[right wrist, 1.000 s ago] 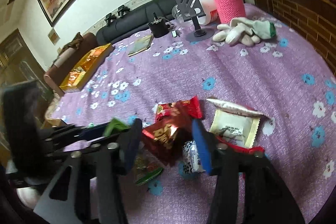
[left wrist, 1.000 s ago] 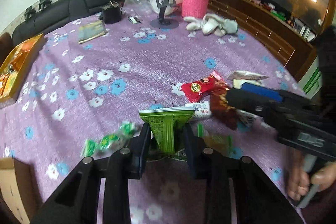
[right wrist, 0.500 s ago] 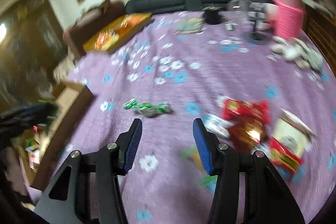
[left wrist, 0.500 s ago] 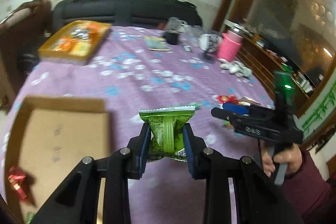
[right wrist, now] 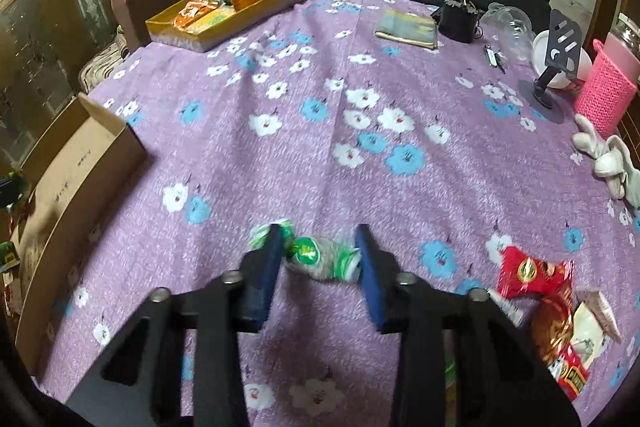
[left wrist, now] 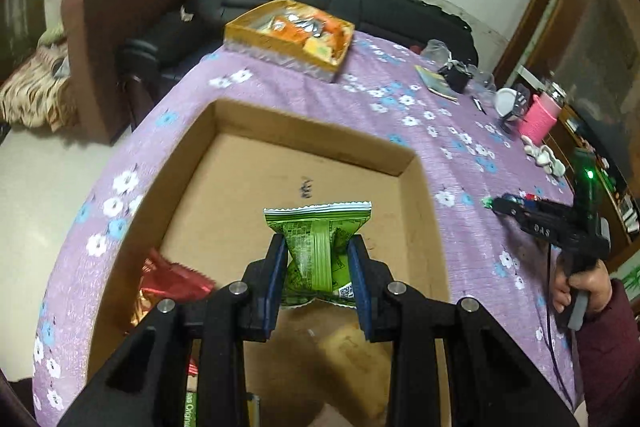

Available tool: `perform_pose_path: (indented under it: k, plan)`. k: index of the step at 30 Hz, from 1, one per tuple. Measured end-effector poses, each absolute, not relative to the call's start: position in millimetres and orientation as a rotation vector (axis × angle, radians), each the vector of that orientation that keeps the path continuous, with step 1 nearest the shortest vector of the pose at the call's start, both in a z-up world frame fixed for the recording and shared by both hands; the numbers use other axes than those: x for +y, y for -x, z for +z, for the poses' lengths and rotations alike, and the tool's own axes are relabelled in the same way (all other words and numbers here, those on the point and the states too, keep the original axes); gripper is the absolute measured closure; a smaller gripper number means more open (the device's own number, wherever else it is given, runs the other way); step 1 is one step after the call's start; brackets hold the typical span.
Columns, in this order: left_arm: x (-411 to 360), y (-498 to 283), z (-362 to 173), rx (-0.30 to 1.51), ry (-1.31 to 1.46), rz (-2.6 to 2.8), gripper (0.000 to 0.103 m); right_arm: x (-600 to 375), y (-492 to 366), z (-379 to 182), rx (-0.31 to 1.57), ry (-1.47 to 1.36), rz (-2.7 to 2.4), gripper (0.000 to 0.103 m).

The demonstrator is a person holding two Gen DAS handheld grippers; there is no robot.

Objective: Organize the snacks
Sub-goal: 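Carry both items into the cardboard box and open both grippers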

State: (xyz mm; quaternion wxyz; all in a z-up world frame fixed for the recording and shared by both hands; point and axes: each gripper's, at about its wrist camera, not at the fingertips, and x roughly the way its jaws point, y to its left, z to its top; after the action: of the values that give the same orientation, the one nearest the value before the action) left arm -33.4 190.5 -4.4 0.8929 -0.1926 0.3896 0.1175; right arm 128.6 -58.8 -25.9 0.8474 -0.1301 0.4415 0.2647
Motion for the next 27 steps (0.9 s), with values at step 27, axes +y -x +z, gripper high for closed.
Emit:
perform_pose_path:
  k: [27]
  plan:
    - [223.8, 52.0, -16.4, 0.902, 0.528, 0.35, 0.072, 64.9, -9.3, 24.3, 0.984, 0.069, 0.933, 0.082]
